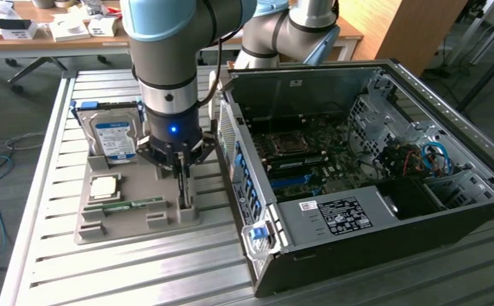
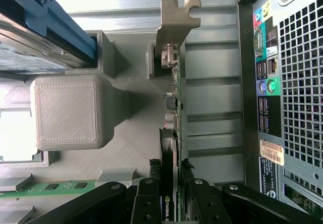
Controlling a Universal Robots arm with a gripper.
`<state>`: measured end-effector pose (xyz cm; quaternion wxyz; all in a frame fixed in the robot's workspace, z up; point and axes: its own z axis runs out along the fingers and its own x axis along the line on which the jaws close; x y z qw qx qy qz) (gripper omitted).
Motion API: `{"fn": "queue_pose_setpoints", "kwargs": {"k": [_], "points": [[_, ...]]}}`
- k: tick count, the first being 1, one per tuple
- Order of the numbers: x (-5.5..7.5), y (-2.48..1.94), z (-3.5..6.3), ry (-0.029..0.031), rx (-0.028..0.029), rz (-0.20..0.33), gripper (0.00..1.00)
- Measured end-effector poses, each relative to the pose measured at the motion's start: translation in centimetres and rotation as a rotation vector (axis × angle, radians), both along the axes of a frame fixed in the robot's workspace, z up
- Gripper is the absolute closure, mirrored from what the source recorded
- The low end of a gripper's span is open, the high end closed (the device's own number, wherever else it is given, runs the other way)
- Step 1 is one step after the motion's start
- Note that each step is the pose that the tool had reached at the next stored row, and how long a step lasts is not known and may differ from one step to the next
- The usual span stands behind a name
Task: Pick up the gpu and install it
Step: 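Pick up the gpu and move the gpu toward the slot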
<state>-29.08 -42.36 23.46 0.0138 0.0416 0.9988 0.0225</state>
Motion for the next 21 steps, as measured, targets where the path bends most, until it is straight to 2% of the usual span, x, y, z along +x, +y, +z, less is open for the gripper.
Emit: {"fn": "queue_pose_setpoints", "kwargs": {"k": [6,21], "points": [[0.0,0.0,1.1,0.0002,0.0001,0.0,0.74],[0.0,0.0,4.67,0.0001,0.0003,0.0,0.74]]}}
